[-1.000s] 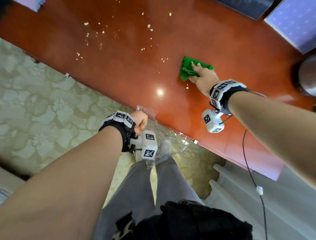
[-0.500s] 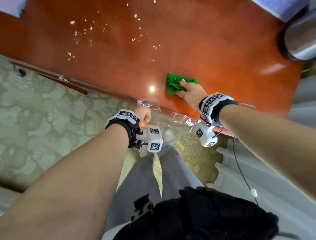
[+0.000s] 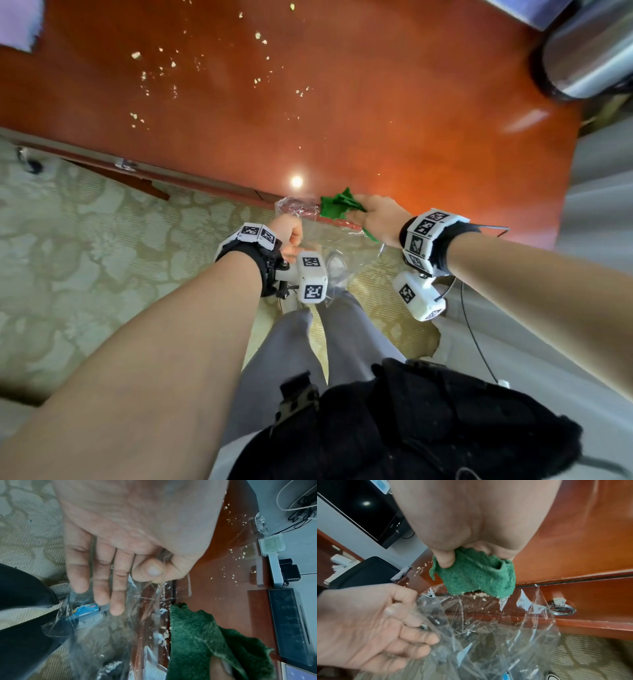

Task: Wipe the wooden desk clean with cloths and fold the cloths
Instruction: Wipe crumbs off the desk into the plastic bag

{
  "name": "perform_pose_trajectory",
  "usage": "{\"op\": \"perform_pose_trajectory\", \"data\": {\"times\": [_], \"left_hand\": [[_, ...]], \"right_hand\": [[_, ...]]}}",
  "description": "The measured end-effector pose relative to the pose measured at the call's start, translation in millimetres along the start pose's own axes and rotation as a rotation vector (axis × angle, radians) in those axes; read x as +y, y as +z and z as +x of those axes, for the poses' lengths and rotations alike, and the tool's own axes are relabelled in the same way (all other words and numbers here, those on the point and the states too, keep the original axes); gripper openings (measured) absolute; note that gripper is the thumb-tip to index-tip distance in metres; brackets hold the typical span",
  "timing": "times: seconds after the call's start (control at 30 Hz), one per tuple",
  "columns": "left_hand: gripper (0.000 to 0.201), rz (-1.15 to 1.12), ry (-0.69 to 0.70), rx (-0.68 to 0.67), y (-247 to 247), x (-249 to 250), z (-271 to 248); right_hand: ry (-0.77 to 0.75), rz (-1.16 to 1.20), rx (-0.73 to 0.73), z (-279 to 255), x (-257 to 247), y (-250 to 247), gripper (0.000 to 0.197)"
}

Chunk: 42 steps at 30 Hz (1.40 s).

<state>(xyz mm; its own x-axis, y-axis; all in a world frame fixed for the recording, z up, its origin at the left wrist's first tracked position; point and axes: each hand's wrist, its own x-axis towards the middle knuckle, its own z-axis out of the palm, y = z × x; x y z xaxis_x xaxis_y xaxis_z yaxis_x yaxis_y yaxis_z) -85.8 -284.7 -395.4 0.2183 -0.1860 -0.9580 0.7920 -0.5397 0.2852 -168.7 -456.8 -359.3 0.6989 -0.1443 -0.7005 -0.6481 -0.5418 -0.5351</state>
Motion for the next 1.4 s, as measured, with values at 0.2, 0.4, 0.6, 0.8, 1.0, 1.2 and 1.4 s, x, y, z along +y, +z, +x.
{"op": "perform_pose_trajectory", "data": {"times": [0.2, 0.4, 0.6, 0.8, 1.0, 1.2, 1.4], "left_hand": [[0.036, 0.067, 0.014, -0.027, 2, 5, -34], [0.032, 0.156, 0.029, -0.031, -1, 2, -36], [0.03, 0.192, 0.098, -0.034, 2, 1, -48], [0.035, 0.142, 0.141, -0.053, 3, 5, -49], [0.029, 0.096, 0.071, -0.007, 1, 3, -38], [0.028, 0.058, 0.027, 0.015, 3, 6, -41], [0.026, 0.073, 0.01, 0.051, -1, 5, -37]], "right_hand": [[0.028, 0.027, -0.007, -4, -1, -3, 0.032], [0.039, 0.1, 0.055, -3, 3, -5, 0.031], [0.076, 0.195, 0.113, -3, 6, -18, 0.03], [0.127, 0.323, 0.237, 8, 13, -60, 0.023], [0.099, 0.356, 0.565, 43, 11, -126, 0.033], [0.076, 0.205, 0.655, 74, -4, -156, 0.035], [0.088, 0.01, 0.475, 86, 0, -121, 0.035]]}}
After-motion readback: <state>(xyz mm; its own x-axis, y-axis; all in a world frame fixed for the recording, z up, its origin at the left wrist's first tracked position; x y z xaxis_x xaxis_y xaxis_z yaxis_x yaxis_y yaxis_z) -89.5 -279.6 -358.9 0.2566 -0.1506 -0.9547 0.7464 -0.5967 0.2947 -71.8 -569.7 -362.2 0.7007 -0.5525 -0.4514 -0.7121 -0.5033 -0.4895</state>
